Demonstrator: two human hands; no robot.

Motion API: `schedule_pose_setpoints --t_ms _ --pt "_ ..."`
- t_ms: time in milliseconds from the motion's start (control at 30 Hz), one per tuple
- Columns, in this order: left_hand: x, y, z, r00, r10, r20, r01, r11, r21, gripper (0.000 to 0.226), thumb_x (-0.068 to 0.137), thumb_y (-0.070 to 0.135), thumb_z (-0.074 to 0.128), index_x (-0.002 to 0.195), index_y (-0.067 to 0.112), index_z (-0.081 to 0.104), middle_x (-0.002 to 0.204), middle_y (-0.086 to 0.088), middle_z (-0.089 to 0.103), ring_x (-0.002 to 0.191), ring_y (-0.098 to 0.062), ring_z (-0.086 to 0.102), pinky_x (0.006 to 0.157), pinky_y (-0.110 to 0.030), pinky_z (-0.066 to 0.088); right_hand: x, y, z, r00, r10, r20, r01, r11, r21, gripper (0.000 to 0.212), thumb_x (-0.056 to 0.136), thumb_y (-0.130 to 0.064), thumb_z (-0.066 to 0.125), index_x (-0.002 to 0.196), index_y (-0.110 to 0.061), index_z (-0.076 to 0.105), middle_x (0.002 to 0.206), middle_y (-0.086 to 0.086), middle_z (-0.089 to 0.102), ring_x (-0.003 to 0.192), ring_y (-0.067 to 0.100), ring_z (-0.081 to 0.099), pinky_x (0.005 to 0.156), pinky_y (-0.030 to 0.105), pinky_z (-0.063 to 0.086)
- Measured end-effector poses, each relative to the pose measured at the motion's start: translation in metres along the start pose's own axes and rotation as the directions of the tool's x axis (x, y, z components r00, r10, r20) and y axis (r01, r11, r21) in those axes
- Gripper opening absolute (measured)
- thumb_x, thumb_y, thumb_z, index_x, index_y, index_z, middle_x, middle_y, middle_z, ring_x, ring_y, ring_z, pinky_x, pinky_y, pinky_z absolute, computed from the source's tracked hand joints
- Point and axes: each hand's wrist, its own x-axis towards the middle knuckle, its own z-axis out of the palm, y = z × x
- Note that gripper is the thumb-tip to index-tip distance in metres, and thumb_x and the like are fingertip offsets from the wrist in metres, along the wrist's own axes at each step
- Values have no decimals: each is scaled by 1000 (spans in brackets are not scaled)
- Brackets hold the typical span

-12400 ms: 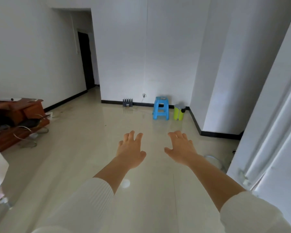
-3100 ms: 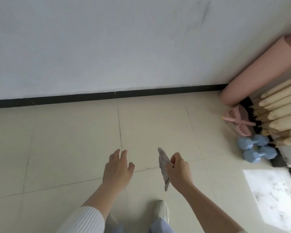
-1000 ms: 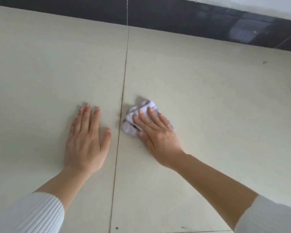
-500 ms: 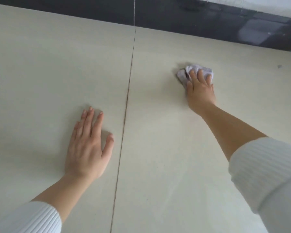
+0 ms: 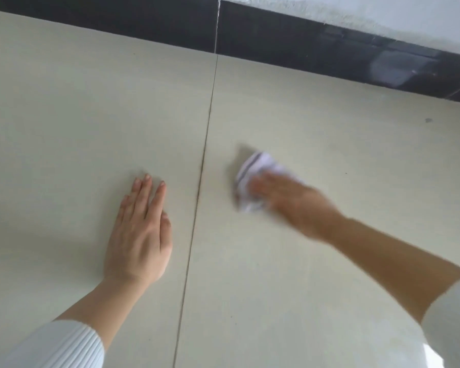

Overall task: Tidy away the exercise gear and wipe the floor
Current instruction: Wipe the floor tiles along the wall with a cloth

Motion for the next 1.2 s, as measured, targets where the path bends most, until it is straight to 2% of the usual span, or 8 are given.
schedule_pose_setpoints --t_ms 100,233,533,800,933,1033,1133,1200 --pt "-1 0 0 1000 7 -6 -7 1000 -8 61 92 30 15 149 9 30 158 -12 20 148 -21 11 120 -37 9 8 44 -29 780 619 -90 -622 783 -9 53 100 -52 25 144 -27 39 148 4 39 134 28 38 111 46 30" --pt "-1 -1 3 999 20 -28 -20 1000 -12 61 92 28 17 148 7 30 157 -15 22 147 -23 13 120 -37 9 10 16 -5 580 782 -229 -791 608 73 43 104 -29 32 146 -29 36 155 3 28 142 32 21 115 42 17" --pt "-3 -2 7 992 97 -79 -98 995 -8 55 96 26 24 142 -1 37 151 -24 31 143 -35 24 117 -45 19 -107 -146 66 980 171 -100 -182 976 -117 52 90 -3 47 141 -16 42 147 2 43 139 34 32 112 51 29" --pt "-85 -4 0 967 247 55 -245 968 -48 59 98 30 23 144 -5 31 153 -21 27 145 -30 19 118 -44 19 -206 -203 74 858 -410 310 450 890 -69 42 102 -20 40 143 -25 41 154 -8 32 146 19 20 119 36 16" --pt "-131 -15 -9 964 217 155 -213 976 -40 63 97 38 17 149 4 22 159 -13 14 148 -23 7 119 -42 12 -158 -122 44 998 57 29 -50 978 -201 50 98 -12 48 146 -21 37 154 -1 31 144 21 23 116 39 24" --pt "-158 -32 -23 954 170 245 -173 985 -10 66 95 48 13 152 15 14 161 -5 2 148 -16 -5 118 -42 4 -129 -90 21 791 603 -105 -610 791 -45 45 104 -24 34 149 -28 30 157 -8 24 147 20 11 118 36 10" --pt "-183 -49 -36 951 105 290 -122 992 41 63 98 51 13 153 22 5 161 0 -9 143 -8 -19 118 -40 -1 -120 -112 25 653 743 -149 -743 666 66 44 104 -26 30 148 -24 34 157 -5 25 147 22 12 119 36 8" --pt "-195 -54 -38 949 83 305 -103 993 50 65 97 53 10 153 21 5 161 0 -9 143 -10 -18 118 -43 1 -136 -145 44 724 673 -155 -673 737 60 42 104 -22 35 145 -20 40 154 0 33 145 26 19 119 42 15"
